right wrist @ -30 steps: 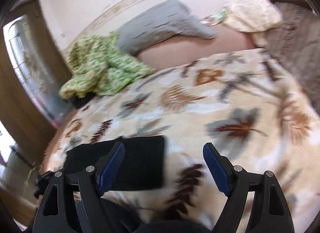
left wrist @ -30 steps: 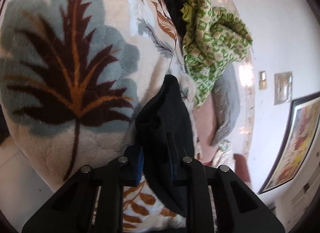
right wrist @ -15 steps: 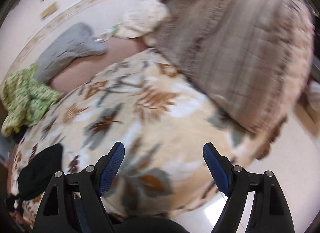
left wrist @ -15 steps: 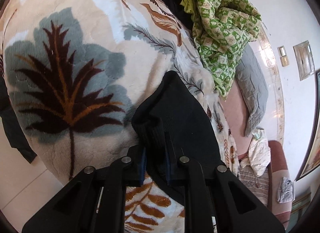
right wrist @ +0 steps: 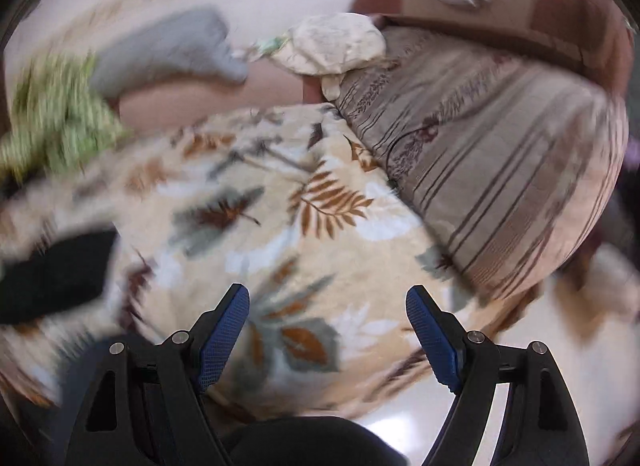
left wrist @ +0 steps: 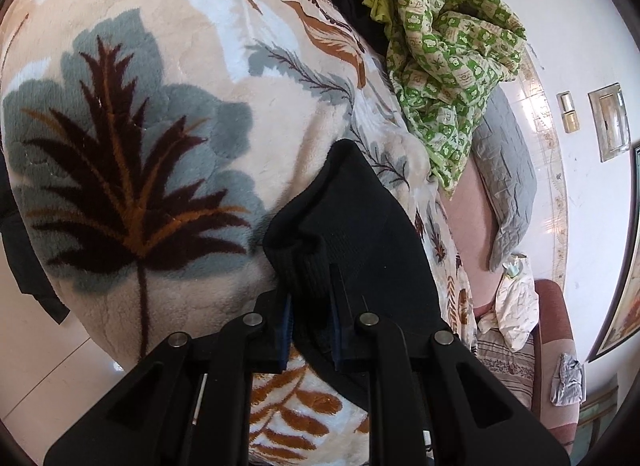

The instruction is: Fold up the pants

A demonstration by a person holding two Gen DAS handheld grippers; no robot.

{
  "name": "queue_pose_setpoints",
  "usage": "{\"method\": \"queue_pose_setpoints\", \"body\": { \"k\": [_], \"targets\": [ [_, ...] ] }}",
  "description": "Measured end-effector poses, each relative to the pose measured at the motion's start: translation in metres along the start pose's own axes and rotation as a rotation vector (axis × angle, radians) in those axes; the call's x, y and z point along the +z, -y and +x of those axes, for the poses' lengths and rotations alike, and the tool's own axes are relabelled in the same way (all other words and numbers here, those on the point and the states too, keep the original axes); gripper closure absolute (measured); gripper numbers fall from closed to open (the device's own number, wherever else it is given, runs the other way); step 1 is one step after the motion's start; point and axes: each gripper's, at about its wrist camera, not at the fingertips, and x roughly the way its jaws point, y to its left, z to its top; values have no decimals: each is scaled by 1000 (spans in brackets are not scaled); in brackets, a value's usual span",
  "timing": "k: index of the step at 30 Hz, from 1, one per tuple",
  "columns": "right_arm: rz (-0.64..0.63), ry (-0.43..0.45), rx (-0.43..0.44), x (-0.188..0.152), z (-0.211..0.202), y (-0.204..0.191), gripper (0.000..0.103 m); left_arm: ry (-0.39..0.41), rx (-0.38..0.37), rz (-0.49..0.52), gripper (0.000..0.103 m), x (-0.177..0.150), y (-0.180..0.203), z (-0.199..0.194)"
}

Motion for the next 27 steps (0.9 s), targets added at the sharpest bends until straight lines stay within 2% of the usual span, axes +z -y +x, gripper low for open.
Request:
{"method": "queue_pose_setpoints", "body": {
  "k": [2,5,9,12,15,20,23,27],
  "targets": [
    [-35,10,-5,-2,-4,-3,21,3,10,3,89,-1,2,0],
    [-13,3,9,-4,-5,6,21,16,34,8,89,-2,5,0],
    [34,-7,26,-8,-13,29,21,48,90,33,89,-7,13,1],
    [54,2,-8,-18,-24,52,21,72,121,69,88,-11,17,2],
    [162,0,-2,-29,-30,88,21,65,130,80,88,-9,18,3],
    [363,-4,80,-42,-28,130,21,78,153,98,88,-11,22,4],
    [417,-5,113,-44,-26,137,21,82,161,101,88,-11,23,5],
    [377,-10,92,-38,-26,126,21,79,149,97,88,-11,21,5]
  ]
}}
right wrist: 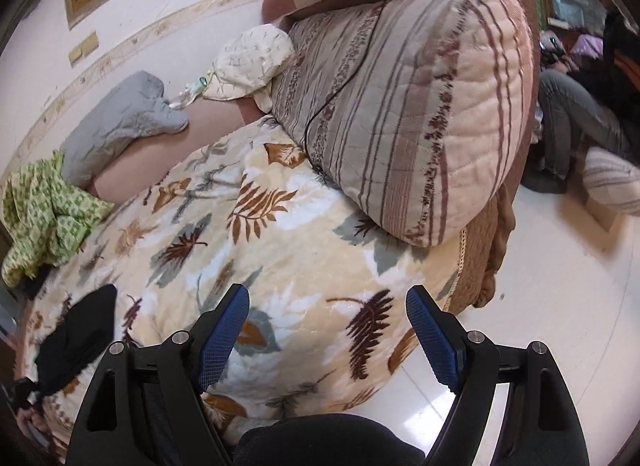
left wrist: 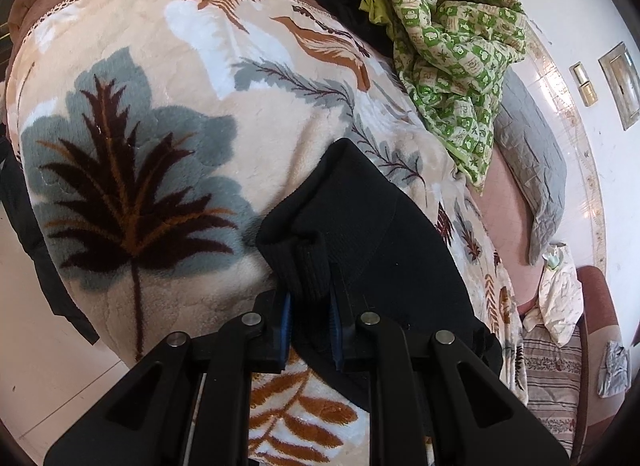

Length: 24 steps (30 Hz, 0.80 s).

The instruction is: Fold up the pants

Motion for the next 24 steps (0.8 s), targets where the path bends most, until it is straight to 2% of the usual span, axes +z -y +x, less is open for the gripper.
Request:
{"method": "queue_pose_setpoints", "body": {
  "k": [10,17,24],
  "targets": [
    [-113,21,-10,0,4,-36,21,-4,-18,0,88,1,-3,0],
    [-113,15,-27,-1,5,-33,21,1,-2,9,88,1,-1,0],
    [-90,22,-9,-1,5,-26,21,-3,18,21,88,1,2,0]
  ]
}}
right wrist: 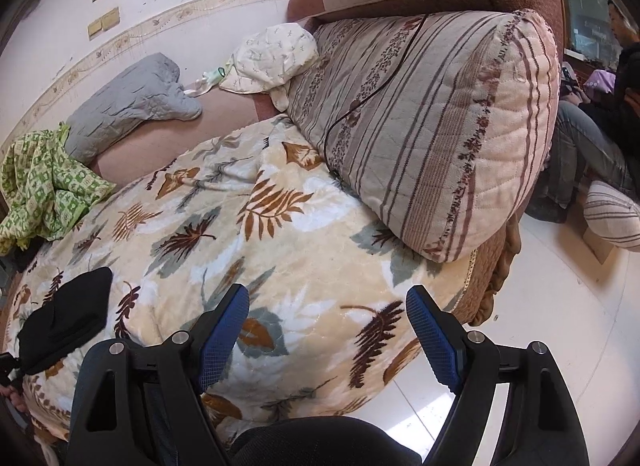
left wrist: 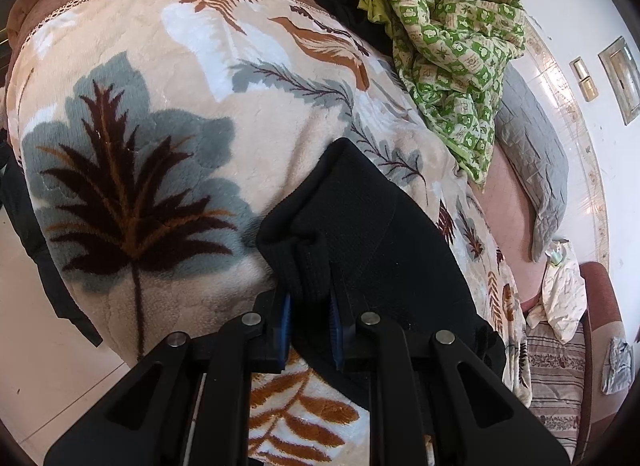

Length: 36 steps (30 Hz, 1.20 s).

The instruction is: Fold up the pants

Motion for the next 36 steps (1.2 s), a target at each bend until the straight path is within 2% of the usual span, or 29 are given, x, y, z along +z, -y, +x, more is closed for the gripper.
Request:
{"method": "queue_pose_setpoints", "body": {
  "k": [14,20,36],
  "targets": [
    [17,4,28,-1,1,3,21,57,-14,-39,88,-4,-3,-2],
    [25,0,30,-2,2,5,21,31,-22,-40,88,-1,-5,-1],
    [12,12,38,0,0,-8,21,43,-29,-24,88,-3,-4,0]
  ]
}}
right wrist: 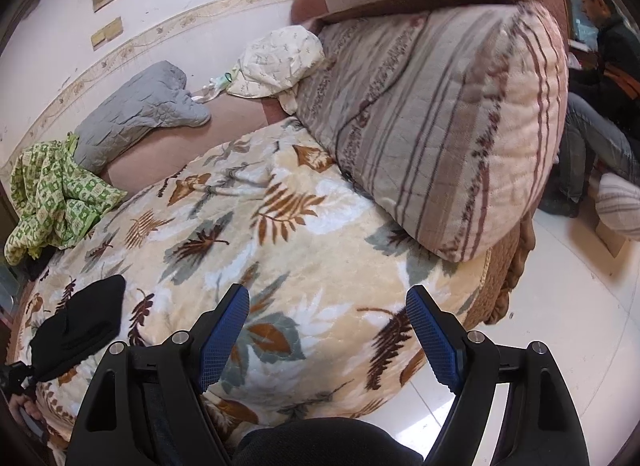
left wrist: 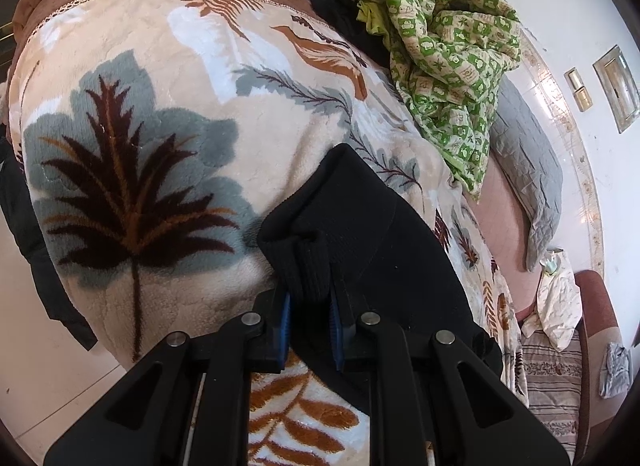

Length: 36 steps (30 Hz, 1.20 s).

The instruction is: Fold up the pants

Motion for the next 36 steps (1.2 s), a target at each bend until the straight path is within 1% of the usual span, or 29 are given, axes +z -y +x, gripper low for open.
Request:
{"method": "queue_pose_setpoints", "body": {
  "k": [3,6,8,10,18,22,25,29,32,36],
  "targets": [
    [-60,-7,-22,-5,12,-13,21,0,2,1,88,0,0,0],
    [-58,-51,-24,-8,30,-15,21,-1,2,-2,88,1,0,0],
    [-48,-46,11,-6,32,-17,21,1,3,-1,88,0,-1,0],
    [-72,-47,5,-8,33,-22,21,0,1,-1,88,0,0,1],
    [-68,-47,23,-6,33,-21,21,4,23,16,89,-1,3,0],
    [-98,-40,-24,-6,28,-18,21,21,44,30,90,-4,7,1],
    [-90,-26,-53,-7,22,-9,21,33,59,46,90,-4,10,1],
    [-63,-11,-49,-7,17,0,21,53,68,71,90,-6,11,1],
    [-84,-20,-45,-7,21,-8,21,51,58,62,90,-5,10,1],
    [-119,-26,0,-7,28,-33,21,57,40,71,90,-6,8,0]
  ]
}}
